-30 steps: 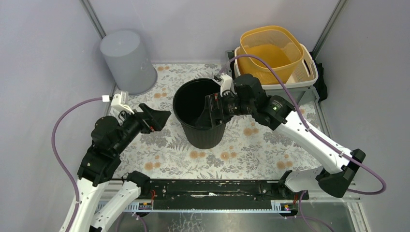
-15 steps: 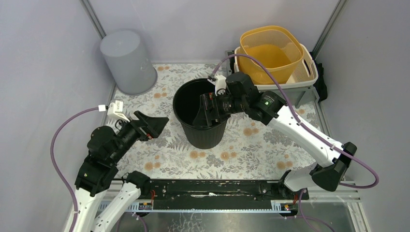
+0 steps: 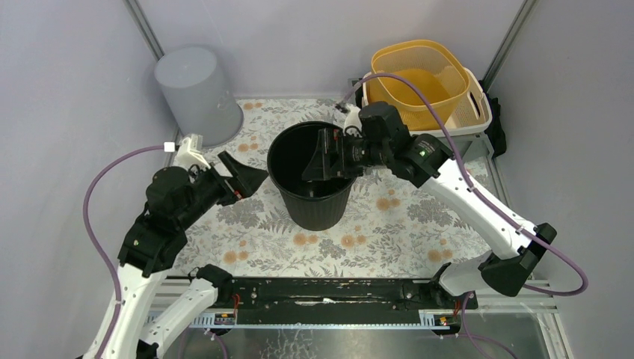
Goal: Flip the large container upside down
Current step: Turn the container upside down at the center of the board.
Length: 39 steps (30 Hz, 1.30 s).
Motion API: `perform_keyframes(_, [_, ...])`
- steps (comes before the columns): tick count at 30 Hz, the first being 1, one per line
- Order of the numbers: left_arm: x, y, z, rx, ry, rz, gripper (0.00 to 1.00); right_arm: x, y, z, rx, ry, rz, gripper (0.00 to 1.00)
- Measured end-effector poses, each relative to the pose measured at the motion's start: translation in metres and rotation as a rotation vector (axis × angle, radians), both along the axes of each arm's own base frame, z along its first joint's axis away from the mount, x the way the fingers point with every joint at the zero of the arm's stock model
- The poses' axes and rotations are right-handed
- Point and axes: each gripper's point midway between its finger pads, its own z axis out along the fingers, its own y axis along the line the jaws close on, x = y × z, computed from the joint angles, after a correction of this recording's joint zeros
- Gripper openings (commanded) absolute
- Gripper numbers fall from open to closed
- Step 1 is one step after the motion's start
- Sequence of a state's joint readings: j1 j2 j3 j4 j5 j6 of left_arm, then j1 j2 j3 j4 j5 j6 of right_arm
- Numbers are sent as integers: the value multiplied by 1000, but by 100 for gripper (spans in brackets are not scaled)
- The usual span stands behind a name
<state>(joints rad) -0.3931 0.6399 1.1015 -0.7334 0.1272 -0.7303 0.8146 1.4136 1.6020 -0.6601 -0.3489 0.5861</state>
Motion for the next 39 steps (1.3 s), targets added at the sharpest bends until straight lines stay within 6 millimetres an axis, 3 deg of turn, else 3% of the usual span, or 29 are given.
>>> perform_keyframes(4, [11,-4,-8,26,42,-2,100,16,-10,7,45,47,-49,99])
perform_keyframes(7, [16,-7,-13,34,68,-8,100,25,-10,25,149,19,-40,99])
perform_keyframes(11, [12,-11,-17,24,75,-32,100,17,-17,40,242,-31,-21,99])
perform_keyframes(14, [-3,-9,-22,10,60,-55,100,12,-20,49,277,-55,-12,99])
perform_keyframes(18, [-20,-9,-9,-18,13,-91,100,7,-23,55,291,-38,-18,99])
perform_keyframes(23, [-26,-13,9,-43,-1,-119,100,-1,-29,67,291,0,-39,99])
perform_keyframes(33, [-50,-14,11,-73,17,-172,100,-15,-47,110,325,4,-109,100])
perform_keyframes(39, [-46,-15,13,-79,38,-159,100,1,-36,119,252,14,-126,100])
